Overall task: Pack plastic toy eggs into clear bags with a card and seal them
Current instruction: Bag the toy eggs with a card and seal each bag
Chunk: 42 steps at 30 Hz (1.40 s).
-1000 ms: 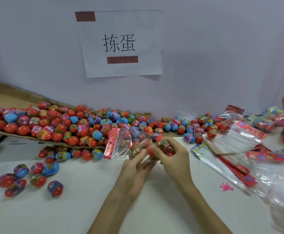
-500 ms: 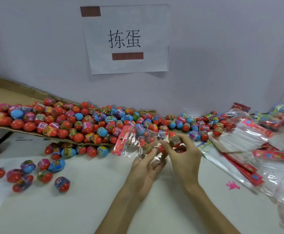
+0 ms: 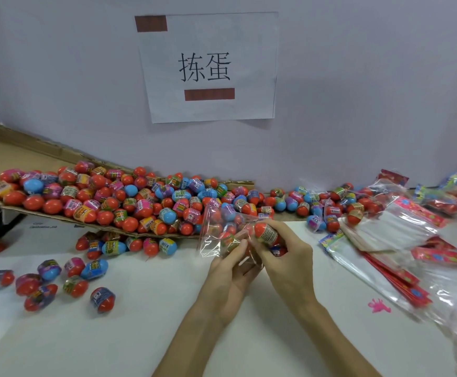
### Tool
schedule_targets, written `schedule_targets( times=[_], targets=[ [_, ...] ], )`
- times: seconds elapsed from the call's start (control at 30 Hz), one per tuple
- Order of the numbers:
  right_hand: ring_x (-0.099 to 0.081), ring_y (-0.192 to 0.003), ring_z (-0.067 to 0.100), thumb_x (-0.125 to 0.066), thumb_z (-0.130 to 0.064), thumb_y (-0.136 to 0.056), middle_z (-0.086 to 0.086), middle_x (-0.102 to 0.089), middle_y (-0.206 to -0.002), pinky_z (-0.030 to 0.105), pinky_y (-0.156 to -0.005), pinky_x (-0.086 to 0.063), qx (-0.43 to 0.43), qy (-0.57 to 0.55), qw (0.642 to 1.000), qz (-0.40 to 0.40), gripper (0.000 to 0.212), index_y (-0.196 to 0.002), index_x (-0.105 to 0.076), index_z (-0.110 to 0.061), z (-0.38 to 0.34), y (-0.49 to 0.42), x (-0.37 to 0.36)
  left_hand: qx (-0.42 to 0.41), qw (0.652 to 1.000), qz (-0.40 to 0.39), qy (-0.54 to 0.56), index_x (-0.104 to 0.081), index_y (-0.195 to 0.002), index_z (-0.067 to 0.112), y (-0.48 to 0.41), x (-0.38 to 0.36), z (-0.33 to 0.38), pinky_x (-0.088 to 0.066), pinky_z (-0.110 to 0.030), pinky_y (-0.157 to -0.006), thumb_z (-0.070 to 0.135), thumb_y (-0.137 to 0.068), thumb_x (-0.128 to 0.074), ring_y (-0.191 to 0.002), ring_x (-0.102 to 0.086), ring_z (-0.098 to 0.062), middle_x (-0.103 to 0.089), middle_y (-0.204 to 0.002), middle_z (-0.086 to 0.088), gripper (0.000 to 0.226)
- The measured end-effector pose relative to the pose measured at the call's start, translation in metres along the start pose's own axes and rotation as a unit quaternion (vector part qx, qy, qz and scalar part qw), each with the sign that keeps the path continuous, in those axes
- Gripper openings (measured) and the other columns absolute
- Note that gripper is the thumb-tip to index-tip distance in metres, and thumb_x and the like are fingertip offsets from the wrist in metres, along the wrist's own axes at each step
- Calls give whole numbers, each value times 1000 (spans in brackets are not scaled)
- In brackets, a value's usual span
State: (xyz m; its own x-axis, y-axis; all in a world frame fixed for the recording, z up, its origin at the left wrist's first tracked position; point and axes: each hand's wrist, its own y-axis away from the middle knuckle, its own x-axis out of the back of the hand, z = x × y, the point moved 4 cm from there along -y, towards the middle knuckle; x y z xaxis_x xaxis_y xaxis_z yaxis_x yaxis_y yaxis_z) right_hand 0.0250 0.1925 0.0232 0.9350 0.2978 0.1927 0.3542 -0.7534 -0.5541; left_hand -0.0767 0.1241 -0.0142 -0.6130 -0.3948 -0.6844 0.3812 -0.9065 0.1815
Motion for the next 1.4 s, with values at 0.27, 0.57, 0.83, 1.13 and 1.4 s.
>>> schedule_targets(
  times=[0.27,0.57,0.83,1.13,1.4],
  targets=[
    [-63,-51,19,-76,-28,-92,1,-73,-79,27,-44,-47,-166,-106,978,-71,10,-96,-71,-36,6,-5,2,-23,999,44,0,-64,-133,3,-4,11,8,-59,-39,-93,14,-98,-59,-112,-71,-30,-69,-128,-23,36],
    [-67,-65,16,-75,-16,-91,-13,-69,-101,18,-49,-49,-179,-66,978,-85,38,-99,-70,-53,11,-7,5,-36,997,62,20,-66,-128,2,2,10,17,-62,-37,-87,14,-86,-69,-112,-72,-31,-71,-126,-21,44],
    [-67,-74,22,-87,-32,-79,-18,-67,-93,37,-59,-60,-166,-38,985,-36,46,-109,-53,-43,9,-6,11,-27,997,68,-4,-62,-137,8,0,11,15,-59,-39,-91,19,-89,-67,-114,-71,-29,-72,-127,-16,49],
    [-61,-71,16,-85,-35,-81,-15,-68,-97,48,-65,-57,-111,-8,993,32,24,-103,-75,-37,4,-4,15,-13,1000,7,-2,-73,-125,9,3,2,11,-60,-38,-92,18,-89,-67,-120,-69,-31,-71,-130,-17,38],
    [-65,-80,5,-85,-25,-82,-23,-71,-104,21,-61,-51,-92,24,994,51,38,-116,-72,-35,3,-3,16,15,1000,-16,-2,-79,-114,12,3,-5,3,-61,-35,-91,17,-85,-70,-113,-72,-28,-72,-127,-16,31]
  ],
)
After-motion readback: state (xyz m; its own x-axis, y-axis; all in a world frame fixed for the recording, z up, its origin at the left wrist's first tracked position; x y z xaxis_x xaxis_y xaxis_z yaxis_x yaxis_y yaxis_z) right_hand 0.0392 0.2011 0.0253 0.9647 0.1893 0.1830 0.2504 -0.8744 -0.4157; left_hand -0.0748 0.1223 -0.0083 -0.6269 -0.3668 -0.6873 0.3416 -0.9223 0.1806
